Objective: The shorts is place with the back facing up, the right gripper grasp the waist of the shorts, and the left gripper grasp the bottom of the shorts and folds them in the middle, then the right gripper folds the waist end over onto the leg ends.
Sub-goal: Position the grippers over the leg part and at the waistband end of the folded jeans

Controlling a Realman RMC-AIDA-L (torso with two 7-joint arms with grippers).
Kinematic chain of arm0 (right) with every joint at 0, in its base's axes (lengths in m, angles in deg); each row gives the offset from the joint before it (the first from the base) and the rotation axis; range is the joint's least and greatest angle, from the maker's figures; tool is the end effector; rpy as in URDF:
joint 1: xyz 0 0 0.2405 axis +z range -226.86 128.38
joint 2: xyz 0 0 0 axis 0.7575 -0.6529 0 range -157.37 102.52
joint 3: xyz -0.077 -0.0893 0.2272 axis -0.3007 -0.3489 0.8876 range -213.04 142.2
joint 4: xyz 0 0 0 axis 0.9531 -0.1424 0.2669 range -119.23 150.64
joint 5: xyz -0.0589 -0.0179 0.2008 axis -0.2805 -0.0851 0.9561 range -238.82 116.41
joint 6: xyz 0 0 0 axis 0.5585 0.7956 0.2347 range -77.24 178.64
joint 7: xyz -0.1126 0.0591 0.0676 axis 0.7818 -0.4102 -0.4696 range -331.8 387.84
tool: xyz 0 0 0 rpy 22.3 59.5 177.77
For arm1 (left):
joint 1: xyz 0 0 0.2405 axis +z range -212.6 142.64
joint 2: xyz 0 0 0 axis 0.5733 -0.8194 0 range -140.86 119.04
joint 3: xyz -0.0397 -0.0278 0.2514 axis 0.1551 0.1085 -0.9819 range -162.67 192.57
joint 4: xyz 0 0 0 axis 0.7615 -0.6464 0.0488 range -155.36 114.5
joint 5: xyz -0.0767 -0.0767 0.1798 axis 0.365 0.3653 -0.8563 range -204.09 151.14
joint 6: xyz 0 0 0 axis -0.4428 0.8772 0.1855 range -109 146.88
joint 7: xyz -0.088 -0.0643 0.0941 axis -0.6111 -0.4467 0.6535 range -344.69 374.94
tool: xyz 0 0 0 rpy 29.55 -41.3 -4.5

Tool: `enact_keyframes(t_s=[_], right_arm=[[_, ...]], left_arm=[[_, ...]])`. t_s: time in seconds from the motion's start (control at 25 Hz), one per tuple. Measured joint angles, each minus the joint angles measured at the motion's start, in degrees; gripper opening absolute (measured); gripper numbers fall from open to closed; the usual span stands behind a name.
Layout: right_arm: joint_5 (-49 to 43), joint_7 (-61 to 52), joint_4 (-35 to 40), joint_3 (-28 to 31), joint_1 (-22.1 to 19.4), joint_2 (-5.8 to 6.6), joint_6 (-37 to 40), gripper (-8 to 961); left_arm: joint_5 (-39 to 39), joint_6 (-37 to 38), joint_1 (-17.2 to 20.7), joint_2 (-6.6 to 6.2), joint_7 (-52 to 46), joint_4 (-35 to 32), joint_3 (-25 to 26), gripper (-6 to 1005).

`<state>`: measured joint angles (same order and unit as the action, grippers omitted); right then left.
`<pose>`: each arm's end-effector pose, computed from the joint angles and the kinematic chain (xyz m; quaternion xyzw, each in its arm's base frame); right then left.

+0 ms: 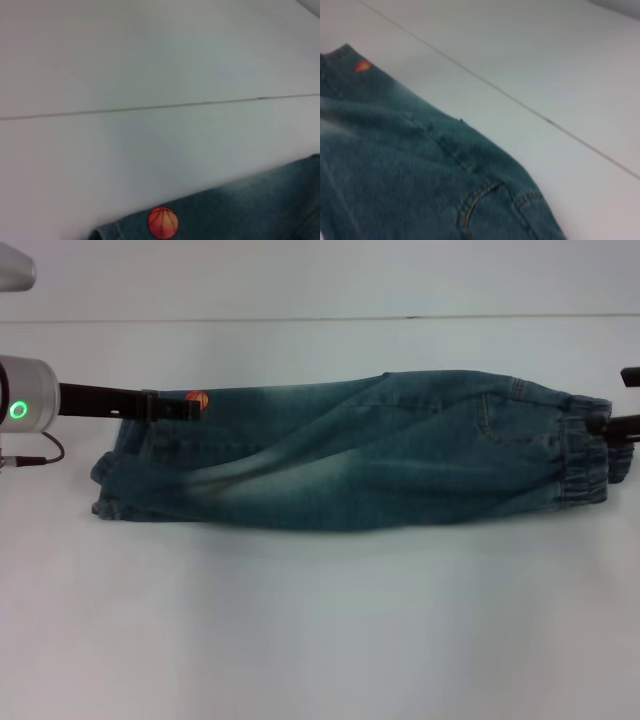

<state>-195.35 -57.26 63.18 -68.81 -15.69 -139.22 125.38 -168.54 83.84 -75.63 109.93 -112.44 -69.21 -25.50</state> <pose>0.3147 0.3861 0.0969 -0.9257 0.2135 0.0200 0.3117 -0.2563 0.4169 0.0223 -0.8368 -0.4624 -0.0761 0.2834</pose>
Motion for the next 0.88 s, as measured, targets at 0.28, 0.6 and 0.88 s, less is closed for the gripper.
enact_keyframes(t_s=[0.28,0.6,0.88], right_arm=[[2.02,1.04,0.09,1.14,-1.99,0.09,1.42,923],[13.78,9.38,-2.18,8.99,-10.31,0.57,12.41,916],[20.77,21.20,-5.55,16.31,-16.87,-5.04,9.83,916]], left_arm=[[7.93,8.39,0.88,0.41,7.90,-2.02,0.39,943],[17.20,24.93,3.11,0.67,21.63,-1.59,-0.02,941],[17.29,27.55,5.26,1.45,24.83,-1.05,-0.08,939]])
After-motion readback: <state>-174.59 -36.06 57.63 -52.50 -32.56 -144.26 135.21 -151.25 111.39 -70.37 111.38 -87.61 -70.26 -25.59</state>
